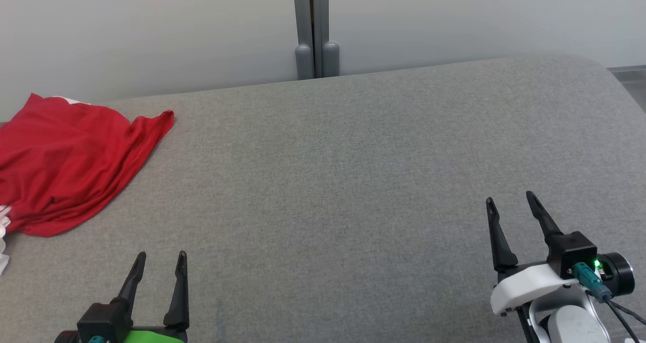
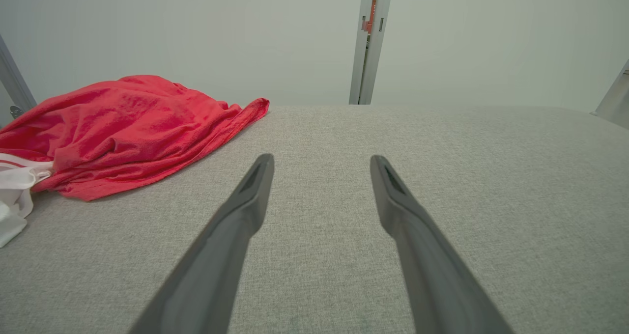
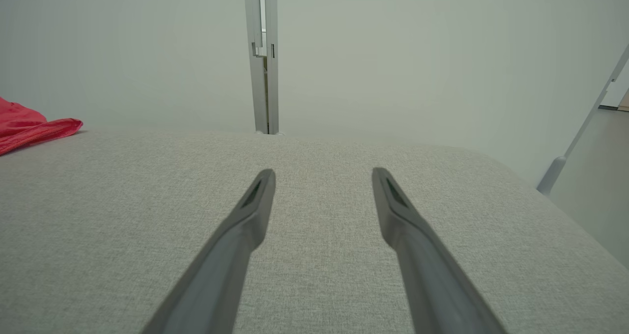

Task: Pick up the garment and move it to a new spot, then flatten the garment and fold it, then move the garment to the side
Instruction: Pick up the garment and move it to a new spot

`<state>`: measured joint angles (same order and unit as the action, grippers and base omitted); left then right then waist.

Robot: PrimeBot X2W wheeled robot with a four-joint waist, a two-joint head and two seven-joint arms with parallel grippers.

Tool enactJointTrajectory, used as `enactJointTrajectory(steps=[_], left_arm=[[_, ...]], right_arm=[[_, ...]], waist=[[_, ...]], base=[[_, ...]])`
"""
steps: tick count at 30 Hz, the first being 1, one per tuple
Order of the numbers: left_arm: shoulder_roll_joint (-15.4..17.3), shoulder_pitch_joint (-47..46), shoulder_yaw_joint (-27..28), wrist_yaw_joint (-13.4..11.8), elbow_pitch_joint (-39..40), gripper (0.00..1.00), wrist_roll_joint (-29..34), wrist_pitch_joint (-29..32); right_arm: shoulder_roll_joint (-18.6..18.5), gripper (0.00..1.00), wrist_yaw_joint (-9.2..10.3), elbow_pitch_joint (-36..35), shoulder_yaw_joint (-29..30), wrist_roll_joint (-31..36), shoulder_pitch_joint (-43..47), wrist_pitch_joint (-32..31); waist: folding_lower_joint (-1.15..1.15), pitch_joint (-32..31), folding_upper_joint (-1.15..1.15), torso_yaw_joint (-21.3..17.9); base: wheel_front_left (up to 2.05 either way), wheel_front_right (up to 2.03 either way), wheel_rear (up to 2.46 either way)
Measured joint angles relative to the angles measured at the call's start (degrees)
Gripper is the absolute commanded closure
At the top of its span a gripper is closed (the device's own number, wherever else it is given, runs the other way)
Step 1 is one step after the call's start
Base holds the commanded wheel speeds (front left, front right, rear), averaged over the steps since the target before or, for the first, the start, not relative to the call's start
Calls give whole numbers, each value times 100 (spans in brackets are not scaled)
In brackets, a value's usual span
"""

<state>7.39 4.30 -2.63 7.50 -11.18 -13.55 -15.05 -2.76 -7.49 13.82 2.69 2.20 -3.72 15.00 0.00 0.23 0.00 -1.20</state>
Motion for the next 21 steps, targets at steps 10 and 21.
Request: enactJointTrajectory(steps=[10,21], left_arm=[[62,-4,-92,0,-35,0,-20,0],[89,42,-68,1,-101,0,-19,-5]], right_arm=[[-2,0,0,-4,-8,-68,32,0],[-4,0,0,22,-169,-204,205,3]], waist=[[0,-16,0,95],[0,-85,0,833]], base=[[0,0,0],[0,0,0]])
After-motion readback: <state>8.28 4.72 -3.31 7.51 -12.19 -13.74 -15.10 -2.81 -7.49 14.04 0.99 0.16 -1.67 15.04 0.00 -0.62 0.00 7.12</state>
